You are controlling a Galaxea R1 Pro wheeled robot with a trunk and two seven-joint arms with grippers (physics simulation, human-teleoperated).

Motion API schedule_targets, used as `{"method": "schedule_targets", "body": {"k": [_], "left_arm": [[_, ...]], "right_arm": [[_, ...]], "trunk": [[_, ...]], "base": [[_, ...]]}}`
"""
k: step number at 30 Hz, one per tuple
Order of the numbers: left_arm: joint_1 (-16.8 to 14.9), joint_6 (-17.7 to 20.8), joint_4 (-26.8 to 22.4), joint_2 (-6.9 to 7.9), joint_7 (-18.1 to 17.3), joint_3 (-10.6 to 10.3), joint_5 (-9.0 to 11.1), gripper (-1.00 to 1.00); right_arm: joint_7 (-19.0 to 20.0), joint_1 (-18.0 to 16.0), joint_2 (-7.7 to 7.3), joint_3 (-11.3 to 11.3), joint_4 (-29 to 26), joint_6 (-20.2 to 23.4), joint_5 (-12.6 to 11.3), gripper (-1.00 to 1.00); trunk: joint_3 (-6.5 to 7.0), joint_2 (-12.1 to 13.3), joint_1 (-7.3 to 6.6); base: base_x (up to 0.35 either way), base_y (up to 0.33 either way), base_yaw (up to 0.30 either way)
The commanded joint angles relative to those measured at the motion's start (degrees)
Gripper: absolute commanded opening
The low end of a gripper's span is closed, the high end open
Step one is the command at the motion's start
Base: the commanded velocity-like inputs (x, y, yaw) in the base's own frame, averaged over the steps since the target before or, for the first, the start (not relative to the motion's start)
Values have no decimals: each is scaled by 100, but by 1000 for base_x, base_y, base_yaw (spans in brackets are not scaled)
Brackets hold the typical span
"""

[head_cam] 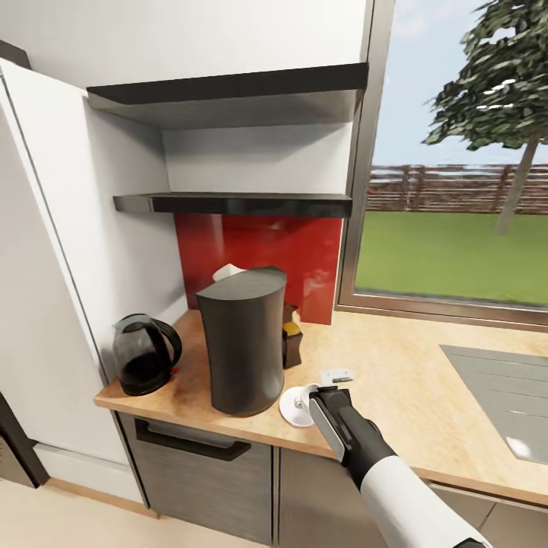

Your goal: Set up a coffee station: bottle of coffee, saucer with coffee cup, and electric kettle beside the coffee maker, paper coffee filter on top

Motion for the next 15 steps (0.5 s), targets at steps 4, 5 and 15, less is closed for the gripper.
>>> {"method": "schedule_targets", "body": {"k": [4,5,15], "left_arm": [[0,32,-8,-9,-6,24,-56,100],[0,32,-8,-9,-7,26,-54,100],[0,28,-8,8,-3,32,-51,100]], "right_arm": [[-49,-4,-3,21,-2,8,-59,-100],[-53,-4,-3,21,-2,8,-59,-100],[-58,-4,-3,21,2,8,-56,-100]], "trunk": [[-3,-5,2],[-3,-5,2],[-3,-5,2]], "base": [[0,45,0],[0,15,0],[40,121,0]]}}
